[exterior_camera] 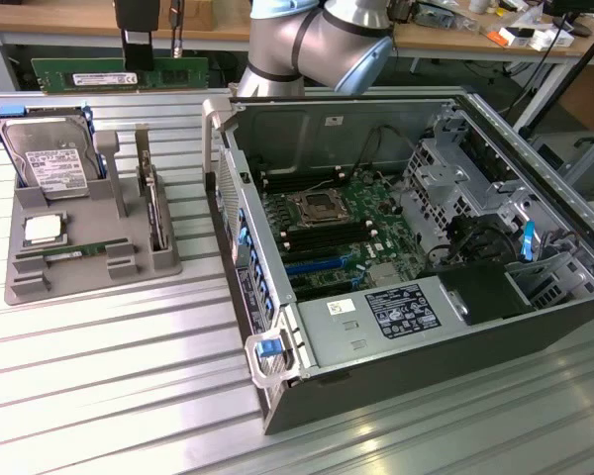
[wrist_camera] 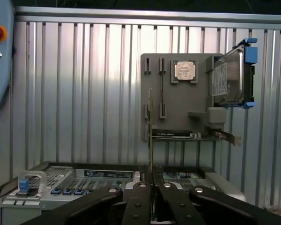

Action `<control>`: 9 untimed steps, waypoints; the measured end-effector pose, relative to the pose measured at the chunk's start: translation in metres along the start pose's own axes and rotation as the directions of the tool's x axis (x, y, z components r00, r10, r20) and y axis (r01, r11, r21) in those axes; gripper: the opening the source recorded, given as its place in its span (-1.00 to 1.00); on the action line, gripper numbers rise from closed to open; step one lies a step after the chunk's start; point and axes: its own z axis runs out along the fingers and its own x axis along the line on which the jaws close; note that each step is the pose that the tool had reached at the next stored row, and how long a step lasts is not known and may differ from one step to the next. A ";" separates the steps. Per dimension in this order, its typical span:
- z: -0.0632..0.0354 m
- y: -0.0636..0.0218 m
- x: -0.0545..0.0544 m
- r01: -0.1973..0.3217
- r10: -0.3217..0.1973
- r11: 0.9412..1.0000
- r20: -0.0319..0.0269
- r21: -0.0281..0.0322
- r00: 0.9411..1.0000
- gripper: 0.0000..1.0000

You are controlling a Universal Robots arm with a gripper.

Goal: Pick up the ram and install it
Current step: 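Pick up the ram and move it above insertion slot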

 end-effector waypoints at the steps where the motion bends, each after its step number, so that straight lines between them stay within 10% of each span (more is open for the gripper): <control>1: 0.0000 -0.0035 0.000 0.000 0.000 1.000 0.000 0.000 1.000 -0.76; 9: 0.0000 -0.0182 0.001 0.000 0.000 1.000 -0.003 0.000 1.000 -0.76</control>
